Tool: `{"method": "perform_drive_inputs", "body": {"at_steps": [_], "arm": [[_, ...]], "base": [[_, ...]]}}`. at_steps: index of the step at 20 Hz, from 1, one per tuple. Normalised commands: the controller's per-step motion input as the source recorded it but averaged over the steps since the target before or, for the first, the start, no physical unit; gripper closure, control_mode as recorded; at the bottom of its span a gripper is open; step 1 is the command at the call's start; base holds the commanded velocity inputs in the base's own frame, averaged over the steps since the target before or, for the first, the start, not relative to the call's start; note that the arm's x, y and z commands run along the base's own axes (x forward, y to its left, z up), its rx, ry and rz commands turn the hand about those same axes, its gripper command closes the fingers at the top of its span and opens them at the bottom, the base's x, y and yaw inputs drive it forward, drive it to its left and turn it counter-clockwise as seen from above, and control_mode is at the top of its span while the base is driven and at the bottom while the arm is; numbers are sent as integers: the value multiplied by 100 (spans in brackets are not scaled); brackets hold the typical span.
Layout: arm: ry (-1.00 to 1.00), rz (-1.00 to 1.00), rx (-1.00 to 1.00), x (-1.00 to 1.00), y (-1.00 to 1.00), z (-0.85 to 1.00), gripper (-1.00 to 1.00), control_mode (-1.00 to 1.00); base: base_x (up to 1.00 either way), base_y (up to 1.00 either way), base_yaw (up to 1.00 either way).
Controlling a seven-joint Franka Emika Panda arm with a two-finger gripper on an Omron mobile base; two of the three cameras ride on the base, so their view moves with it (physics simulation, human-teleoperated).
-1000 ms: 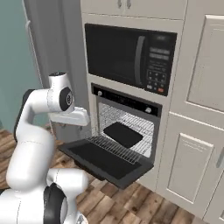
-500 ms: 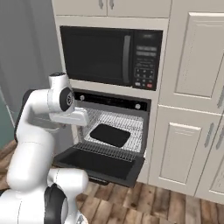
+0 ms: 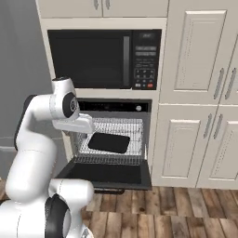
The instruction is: Take the baked cake out of the oven and place it on the plate for cooling. Then close the oven door.
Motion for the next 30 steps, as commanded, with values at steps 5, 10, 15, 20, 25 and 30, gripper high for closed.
{"method": "perform_drive_inputs", "body": {"at_steps": [5, 10, 15, 20, 25, 30], "arm": [[0, 0, 0, 0, 0, 0, -100, 100], [0, 0, 0, 0, 0, 0, -100, 100], [0, 0, 0, 0, 0, 0, -100, 100], [0, 0, 0, 0, 0, 0, -100, 100], [0, 0, 0, 0, 0, 0, -100, 100], [0, 0, 0, 0, 0, 0, -100, 100]], "base": [[2, 34, -38], [4, 12, -17], [16, 15, 0], [29, 39, 9], [9, 28, 15], [0, 1, 8]]}}
